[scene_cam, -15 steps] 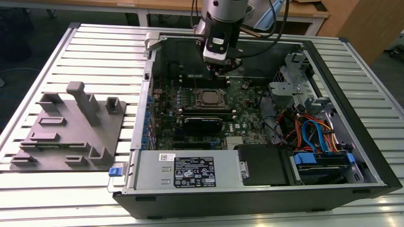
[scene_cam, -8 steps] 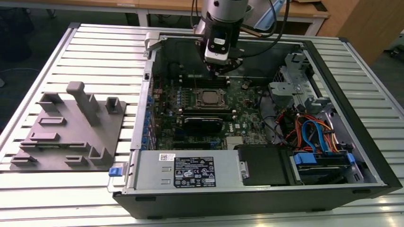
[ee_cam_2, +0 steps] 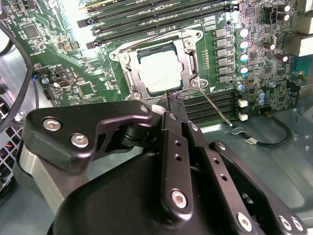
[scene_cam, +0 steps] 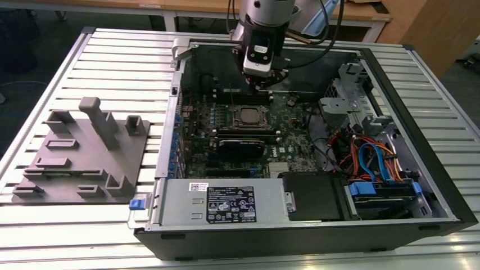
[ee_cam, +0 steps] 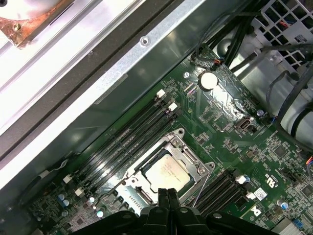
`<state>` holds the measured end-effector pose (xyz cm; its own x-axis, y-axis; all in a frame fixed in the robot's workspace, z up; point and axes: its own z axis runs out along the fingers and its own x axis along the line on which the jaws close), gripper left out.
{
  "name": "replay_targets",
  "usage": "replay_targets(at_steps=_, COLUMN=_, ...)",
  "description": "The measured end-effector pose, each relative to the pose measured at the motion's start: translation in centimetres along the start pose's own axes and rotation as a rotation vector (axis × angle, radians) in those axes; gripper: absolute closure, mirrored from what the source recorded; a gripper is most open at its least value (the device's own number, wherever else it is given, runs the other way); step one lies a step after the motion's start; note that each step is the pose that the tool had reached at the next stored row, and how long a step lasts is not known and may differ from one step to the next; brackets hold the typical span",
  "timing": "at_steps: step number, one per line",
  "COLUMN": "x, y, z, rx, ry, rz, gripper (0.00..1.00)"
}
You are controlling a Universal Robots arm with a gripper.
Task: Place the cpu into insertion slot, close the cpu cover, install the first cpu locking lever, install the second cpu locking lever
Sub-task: 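Install the first cpu locking lever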
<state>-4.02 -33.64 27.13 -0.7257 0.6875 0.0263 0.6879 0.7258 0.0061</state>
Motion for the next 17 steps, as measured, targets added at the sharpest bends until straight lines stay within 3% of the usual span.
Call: replay_targets(at_steps=17, x=0.40, y=-0.38, z=0.01, rx=-0.0035, ry=-0.0048, rz=-0.052, gripper=0.90)
